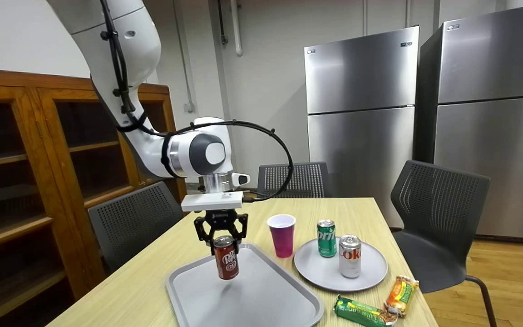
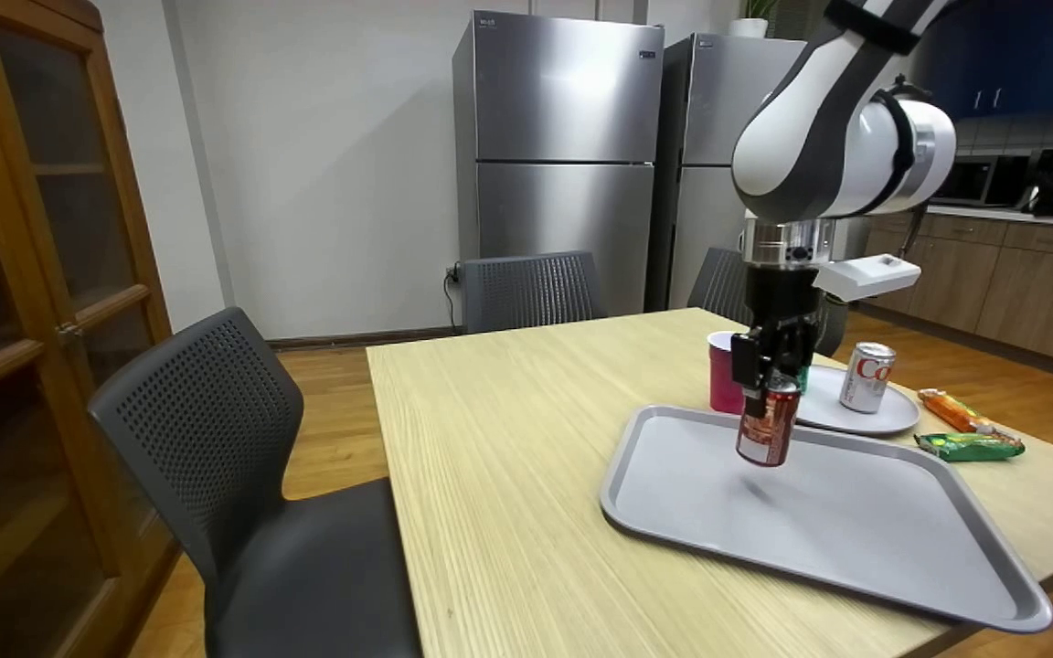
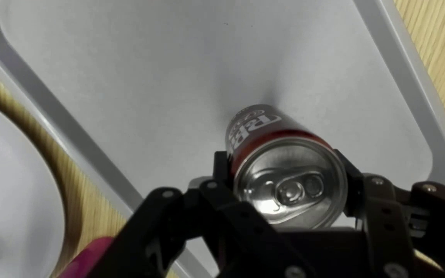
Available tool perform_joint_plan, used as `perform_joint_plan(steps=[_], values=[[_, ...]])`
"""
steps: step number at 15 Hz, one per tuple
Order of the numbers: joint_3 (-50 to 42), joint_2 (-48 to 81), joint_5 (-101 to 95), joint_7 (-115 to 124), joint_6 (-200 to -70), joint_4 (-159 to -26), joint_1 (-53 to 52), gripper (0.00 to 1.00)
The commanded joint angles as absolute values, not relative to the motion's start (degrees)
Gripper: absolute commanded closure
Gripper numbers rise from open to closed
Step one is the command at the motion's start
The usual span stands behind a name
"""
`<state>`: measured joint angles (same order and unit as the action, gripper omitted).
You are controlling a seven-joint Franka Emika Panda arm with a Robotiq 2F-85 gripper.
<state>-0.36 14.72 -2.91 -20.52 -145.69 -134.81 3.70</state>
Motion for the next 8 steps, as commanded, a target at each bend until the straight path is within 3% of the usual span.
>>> perform_joint_plan(steps=[1, 8], values=[[-0.84, 13.46, -1.05, -19.12, -141.56, -132.09, 5.19, 0.62], [-4.35, 15.65, -0.98, -14.55, -139.79, -127.47, 7.10, 0.62]])
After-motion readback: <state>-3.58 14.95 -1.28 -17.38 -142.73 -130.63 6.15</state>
